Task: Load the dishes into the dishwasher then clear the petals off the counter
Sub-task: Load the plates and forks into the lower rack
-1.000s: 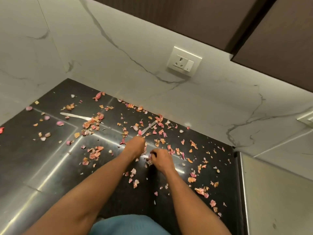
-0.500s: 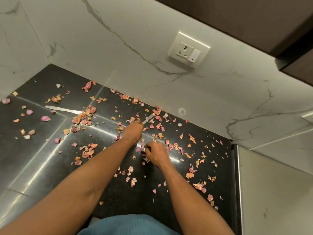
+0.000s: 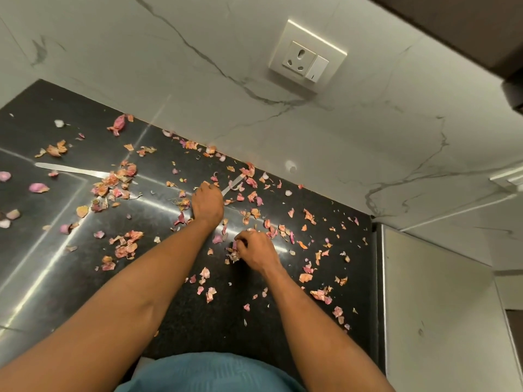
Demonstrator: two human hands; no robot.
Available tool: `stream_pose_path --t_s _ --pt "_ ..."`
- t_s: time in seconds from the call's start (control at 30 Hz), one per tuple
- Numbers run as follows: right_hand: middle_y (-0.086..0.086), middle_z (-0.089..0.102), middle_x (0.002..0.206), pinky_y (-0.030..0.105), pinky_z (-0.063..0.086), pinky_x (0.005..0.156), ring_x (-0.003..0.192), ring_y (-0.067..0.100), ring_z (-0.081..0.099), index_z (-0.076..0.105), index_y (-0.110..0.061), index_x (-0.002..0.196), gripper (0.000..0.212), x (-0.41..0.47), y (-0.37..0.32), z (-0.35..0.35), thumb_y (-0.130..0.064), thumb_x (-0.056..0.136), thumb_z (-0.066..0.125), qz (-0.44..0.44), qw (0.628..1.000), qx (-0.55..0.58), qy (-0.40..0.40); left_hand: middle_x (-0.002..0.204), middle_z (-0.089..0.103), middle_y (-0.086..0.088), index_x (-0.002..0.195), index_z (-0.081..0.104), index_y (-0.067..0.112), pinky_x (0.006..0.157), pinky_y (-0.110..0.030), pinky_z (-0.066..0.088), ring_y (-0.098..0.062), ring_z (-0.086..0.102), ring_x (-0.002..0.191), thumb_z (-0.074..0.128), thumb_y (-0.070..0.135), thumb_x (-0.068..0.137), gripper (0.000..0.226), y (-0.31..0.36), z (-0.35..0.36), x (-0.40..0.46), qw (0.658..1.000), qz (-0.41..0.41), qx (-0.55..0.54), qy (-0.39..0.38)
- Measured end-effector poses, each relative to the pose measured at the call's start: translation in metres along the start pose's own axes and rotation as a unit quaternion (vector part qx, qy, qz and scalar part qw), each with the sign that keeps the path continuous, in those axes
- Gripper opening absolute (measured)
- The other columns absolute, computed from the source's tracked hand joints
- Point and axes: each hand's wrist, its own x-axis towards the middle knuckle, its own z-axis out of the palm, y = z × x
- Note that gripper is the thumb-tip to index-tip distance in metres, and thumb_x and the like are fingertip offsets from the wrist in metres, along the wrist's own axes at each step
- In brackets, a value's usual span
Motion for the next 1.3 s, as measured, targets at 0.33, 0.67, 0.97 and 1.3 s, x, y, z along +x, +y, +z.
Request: stream_pose_path --t_s 0.33,0.67,0.97,1.3 --pt "0.003 0.075 0.107 0.036 0.054 0.083 0.094 0.018 0.067 0.075 -0.017 0.111 0.019 0.009 0.004 0.005 -0.021 0.101 0.059 0.013 0.999 0.026 0.017 0.119 0.068 -0.018 0.113 0.069 0.005 0.090 -0.038 0.056 -0.032 0.066 0.110 0.076 0.027 0.088 0.035 0.003 -0.008 0.021 0.987 -0.092 -0.107 -0.072" --pt "0.003 0.075 0.105 0.033 0.053 0.082 0.087 0.011 0.063 0.075 -0.017 0.113 0.019 0.010 0.009 0.009 -0.021 0.102 0.059 0.007 0.999 0.030 0.021 0.125 0.059 -0.017 0.121 0.063 0.006 0.095 -0.043 0.053 -0.033 0.059 0.115 0.078 0.033 0.086 0.047 0.001 0.000 0.012 0.992 -0.064 -0.107 -0.029" --pt "0.001 0.075 0.100 0.031 0.051 0.077 0.082 0.012 0.063 0.075 -0.018 0.109 0.017 0.011 0.013 0.011 -0.021 0.100 0.061 0.004 0.999 0.035 0.029 0.126 0.056 -0.016 0.127 0.056 0.005 0.092 -0.041 0.050 -0.031 0.054 0.113 0.076 0.018 0.086 0.048 0.001 0.010 -0.002 0.992 -0.043 -0.114 0.026" --pt "0.004 0.076 0.104 0.034 0.057 0.084 0.089 0.015 0.069 0.074 -0.016 0.114 0.020 0.024 0.011 0.012 -0.022 0.101 0.060 0.016 0.997 0.036 0.060 0.132 0.054 -0.015 0.130 0.057 0.005 0.099 -0.041 0.046 -0.031 0.052 0.121 0.071 0.023 0.091 0.045 -0.002 -0.006 0.005 0.996 0.008 -0.090 -0.011"
